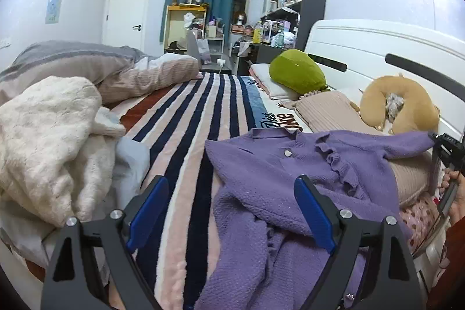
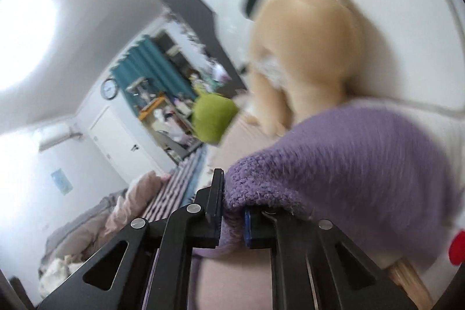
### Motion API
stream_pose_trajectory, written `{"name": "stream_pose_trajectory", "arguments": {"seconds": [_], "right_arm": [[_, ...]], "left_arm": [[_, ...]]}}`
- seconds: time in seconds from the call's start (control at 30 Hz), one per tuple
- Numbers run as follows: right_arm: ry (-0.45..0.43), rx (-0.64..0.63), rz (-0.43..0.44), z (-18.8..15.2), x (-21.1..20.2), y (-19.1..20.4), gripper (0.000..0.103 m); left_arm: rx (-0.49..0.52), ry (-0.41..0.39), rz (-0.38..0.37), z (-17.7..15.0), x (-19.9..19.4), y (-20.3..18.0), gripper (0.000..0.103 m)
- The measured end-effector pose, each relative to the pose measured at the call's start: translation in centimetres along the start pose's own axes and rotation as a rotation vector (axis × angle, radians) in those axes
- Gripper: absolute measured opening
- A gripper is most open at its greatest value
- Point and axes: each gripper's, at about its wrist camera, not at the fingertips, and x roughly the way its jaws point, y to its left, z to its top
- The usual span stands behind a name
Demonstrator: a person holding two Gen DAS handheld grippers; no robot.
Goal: Fold large clothes
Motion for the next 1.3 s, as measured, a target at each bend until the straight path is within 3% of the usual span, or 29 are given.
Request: {"name": "stream_pose_trajectory", "arguments": {"seconds": [0.13, 0.2, 0.3, 0.4, 0.5, 0.6, 0.67, 0.77, 0.83, 0.93, 0.97, 1.07, 1.3], "right_arm": [[0.025, -0.148, 0.120, -0.6, 0.3, 6.6, 0.005], [0.088, -0.244, 0.188, -2.1, 1.2, 10.3, 0.005], [0.182, -0.413, 0.239, -6.0, 2.5, 15.3, 0.005], [0.366, -0.550, 0.291, -12.1, 4.8, 18.6, 0.005], [0.586, -0.644, 0.268, -18.7, 7.6, 19.4, 0.006], [0.710, -0.672, 0.202, -23.2, 9.5, 18.8, 0.008], [0.748, -0.623, 0.182, -24.5, 10.3, 17.8, 0.009], [0.760, -0.527, 0.193, -23.3, 10.1, 16.3, 0.019], [0.732, -0.489, 0.206, -22.1, 9.0, 15.6, 0.043], [0.640, -0.444, 0.182, -19.2, 6.4, 14.6, 0.066], [0.612, -0.436, 0.148, -18.7, 5.8, 14.3, 0.070], [0.536, -0.463, -0.021, -17.6, 4.6, 12.4, 0.071], [0.420, -0.278, 0.054, -15.6, 4.8, 9.9, 0.070]], "left_arm": [[-0.019, -0.007, -0.001, -0.1, -0.3, 0.8, 0.086], [-0.021, -0.009, 0.000, -0.3, -0.5, 1.1, 0.086], [-0.025, -0.009, 0.003, -0.7, -0.8, 1.5, 0.086], [-0.029, -0.006, 0.004, -1.1, -1.0, 1.9, 0.086], [-0.030, -0.001, 0.007, -1.4, -1.1, 2.2, 0.086], [-0.029, -0.002, 0.012, -1.5, -1.3, 2.3, 0.086], [-0.030, 0.000, 0.019, -1.7, -1.4, 2.5, 0.086], [-0.030, 0.005, 0.014, -1.9, -1.4, 2.7, 0.086], [-0.033, 0.007, 0.011, -1.9, -1.2, 2.8, 0.086], [-0.040, 0.010, 0.003, -1.7, -0.8, 2.8, 0.086], [-0.041, 0.013, 0.001, -1.7, -0.6, 2.7, 0.086], [-0.033, 0.019, -0.005, -1.8, -0.4, 2.4, 0.086], [-0.028, 0.018, -0.017, -1.9, -0.4, 1.8, 0.087]]}}
